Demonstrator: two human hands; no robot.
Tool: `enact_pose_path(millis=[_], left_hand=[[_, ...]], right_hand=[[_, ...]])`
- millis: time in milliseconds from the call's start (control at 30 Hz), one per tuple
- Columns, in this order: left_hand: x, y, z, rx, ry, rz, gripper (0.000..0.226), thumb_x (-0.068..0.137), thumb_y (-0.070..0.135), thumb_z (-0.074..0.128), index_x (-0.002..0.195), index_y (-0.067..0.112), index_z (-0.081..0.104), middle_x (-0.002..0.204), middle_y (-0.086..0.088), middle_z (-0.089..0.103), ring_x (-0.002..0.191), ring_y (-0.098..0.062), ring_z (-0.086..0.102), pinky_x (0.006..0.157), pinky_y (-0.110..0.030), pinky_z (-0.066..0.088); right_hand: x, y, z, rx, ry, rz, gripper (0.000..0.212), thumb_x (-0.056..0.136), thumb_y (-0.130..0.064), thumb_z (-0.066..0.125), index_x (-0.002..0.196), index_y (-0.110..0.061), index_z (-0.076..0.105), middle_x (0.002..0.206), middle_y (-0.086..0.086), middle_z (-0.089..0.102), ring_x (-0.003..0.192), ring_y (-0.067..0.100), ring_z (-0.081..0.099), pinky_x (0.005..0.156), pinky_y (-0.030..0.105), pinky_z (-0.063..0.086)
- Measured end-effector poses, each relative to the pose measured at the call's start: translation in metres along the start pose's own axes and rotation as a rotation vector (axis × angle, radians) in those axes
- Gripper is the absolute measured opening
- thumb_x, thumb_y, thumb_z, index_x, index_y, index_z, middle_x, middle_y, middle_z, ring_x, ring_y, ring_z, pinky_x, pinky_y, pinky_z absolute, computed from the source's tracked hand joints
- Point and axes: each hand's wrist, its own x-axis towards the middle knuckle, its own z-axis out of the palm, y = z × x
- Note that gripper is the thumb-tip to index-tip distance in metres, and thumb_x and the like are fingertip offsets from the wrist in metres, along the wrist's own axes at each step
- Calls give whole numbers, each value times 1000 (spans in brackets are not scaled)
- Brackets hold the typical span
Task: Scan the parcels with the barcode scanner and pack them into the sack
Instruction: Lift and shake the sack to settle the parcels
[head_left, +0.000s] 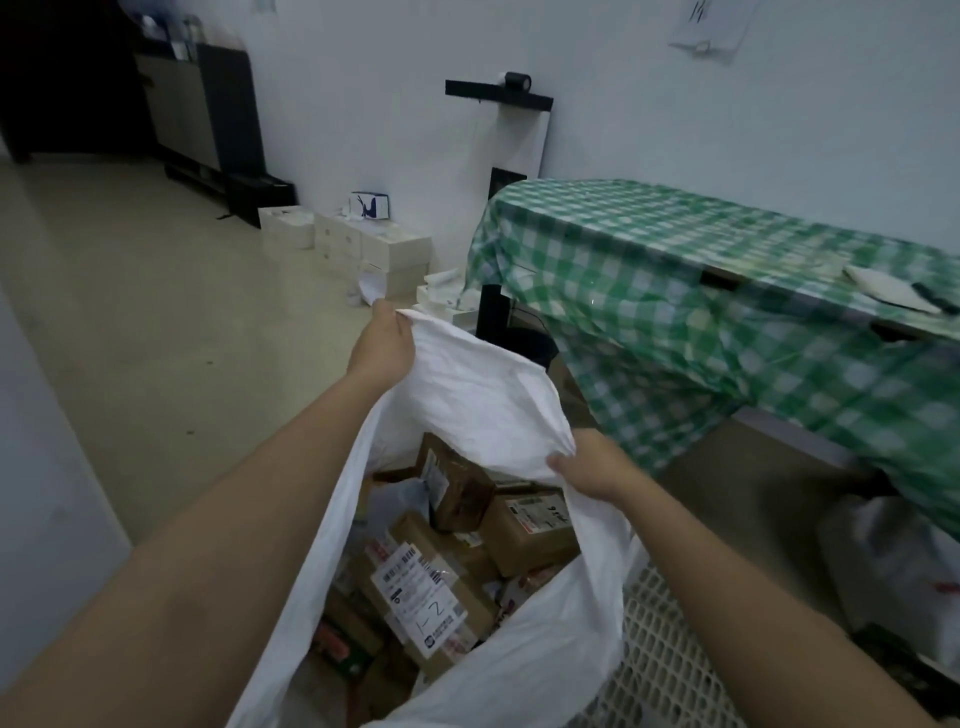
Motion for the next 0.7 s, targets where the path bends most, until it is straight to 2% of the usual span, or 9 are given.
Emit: enact_pose_path(millis=[100, 200, 300, 400, 467, 500, 567, 633, 700], left_hand=[[-4, -13, -6, -53, -134, 51, 29, 104, 22, 26, 124, 2, 29, 103, -10, 44, 92, -23, 46, 71, -28, 33], [-3, -29, -8, -57, -305, 39, 18, 99, 22, 30, 117, 18, 30, 116, -9, 43, 101, -26, 45, 86, -39, 38], [-1, -36, -13, -61, -419, 23, 42, 71, 31, 38, 112, 30, 44, 118, -9, 48, 111, -30, 45, 96, -42, 37], [1, -39, -16, 379, -513, 146, 71, 64, 44, 56, 131, 34, 36, 118, -10, 43, 116, -33, 40, 95, -41, 35], [4, -43, -11, 794, -518, 276, 94, 66, 68, 68, 143, 35, 24, 126, -11, 39, 121, -32, 36, 98, -41, 31], [6, -47, -6, 968, -510, 337, 97, 65, 74, 67, 143, 35, 25, 127, -10, 41, 121, -31, 38, 98, -41, 30], [12, -53, 3, 1152, -473, 413, 77, 74, 72, 61, 135, 29, 41, 124, -7, 52, 117, -26, 47, 95, -38, 31], [21, -54, 8, 1040, -429, 367, 53, 88, 59, 55, 122, 19, 55, 117, -5, 60, 108, -23, 56, 88, -33, 36], [31, -53, 9, 881, -345, 298, 42, 94, 47, 54, 113, 10, 60, 111, -7, 61, 103, -25, 59, 80, -31, 39]], right_hand=[[4, -8, -8, 88, 100, -74, 25, 104, -29, 38, 114, -7, 46, 104, 8, 53, 95, 24, 52, 80, 36, 42], [6, -6, -20, 58, 164, -120, 16, 105, -26, 34, 102, -10, 35, 85, 9, 48, 73, 21, 47, 63, 37, 37], [7, -1, -28, 193, 167, -166, 7, 104, -19, 35, 110, -16, 33, 95, 13, 52, 74, 22, 47, 62, 35, 34], [6, -4, -32, 313, 126, -218, 37, 100, -23, 49, 133, -22, 34, 125, -4, 42, 105, 17, 45, 84, 32, 36], [8, -5, -33, 332, 78, -199, 55, 96, -46, 51, 144, -24, 34, 128, -12, 35, 117, 11, 38, 94, 28, 31], [12, -4, -33, 281, 50, -170, 64, 92, -57, 49, 144, -23, 36, 130, -11, 37, 120, 12, 39, 95, 28, 31], [21, -2, -33, -93, -22, -135, 70, 83, -69, 52, 131, -19, 50, 129, -5, 50, 114, 19, 51, 90, 31, 41], [35, 2, -29, -521, -47, -114, 51, 83, -63, 60, 99, -15, 57, 102, 3, 61, 87, 19, 55, 70, 30, 43], [48, 0, -28, -669, 94, -100, 36, 91, -48, 61, 88, -13, 56, 92, 5, 59, 77, 20, 50, 62, 30, 38]])
